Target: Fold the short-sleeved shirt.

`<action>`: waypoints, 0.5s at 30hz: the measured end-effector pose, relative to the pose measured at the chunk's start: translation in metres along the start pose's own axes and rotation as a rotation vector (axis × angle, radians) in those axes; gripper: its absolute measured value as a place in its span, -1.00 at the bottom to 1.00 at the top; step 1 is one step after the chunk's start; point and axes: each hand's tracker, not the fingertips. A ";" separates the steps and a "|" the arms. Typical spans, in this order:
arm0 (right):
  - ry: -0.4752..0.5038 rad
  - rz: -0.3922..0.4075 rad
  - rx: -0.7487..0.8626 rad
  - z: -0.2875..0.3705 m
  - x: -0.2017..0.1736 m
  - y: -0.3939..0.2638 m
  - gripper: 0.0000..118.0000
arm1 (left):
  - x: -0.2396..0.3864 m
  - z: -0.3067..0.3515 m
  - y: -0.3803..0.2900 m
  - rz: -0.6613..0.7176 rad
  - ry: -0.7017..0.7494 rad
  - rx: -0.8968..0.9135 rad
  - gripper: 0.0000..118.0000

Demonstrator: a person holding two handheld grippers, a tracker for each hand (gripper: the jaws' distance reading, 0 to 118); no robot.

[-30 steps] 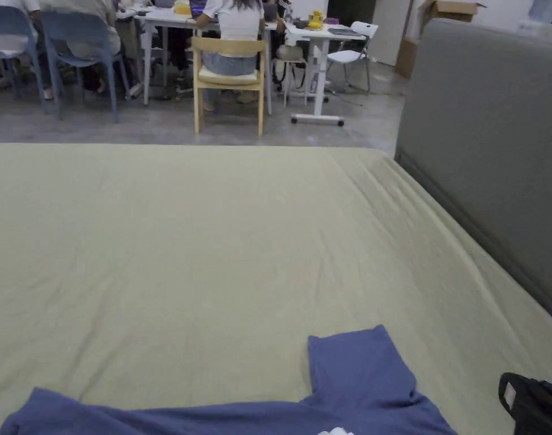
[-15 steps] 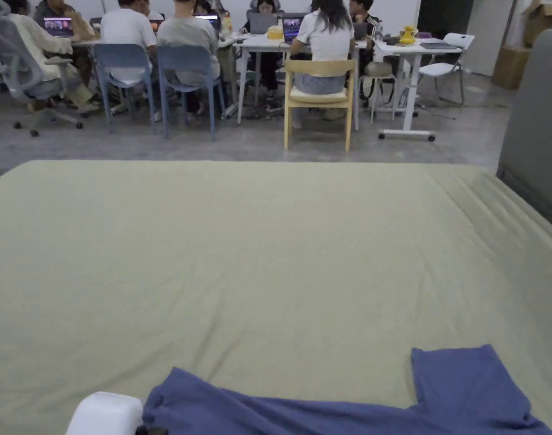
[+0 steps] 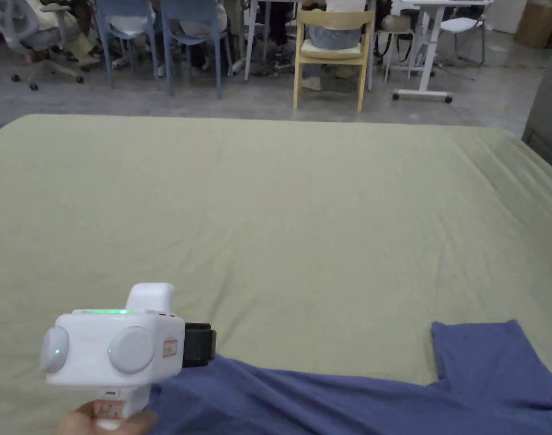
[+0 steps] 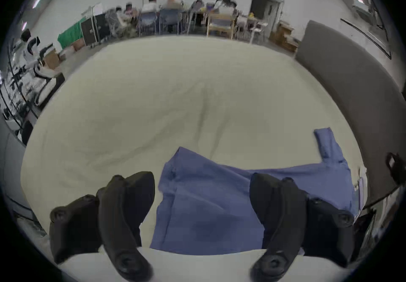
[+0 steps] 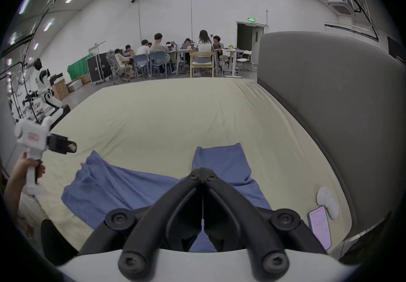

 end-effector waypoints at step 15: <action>0.018 0.033 -0.191 -0.108 -0.007 -0.029 -0.94 | 0.002 -0.075 -0.032 -0.086 -0.052 -0.077 -0.88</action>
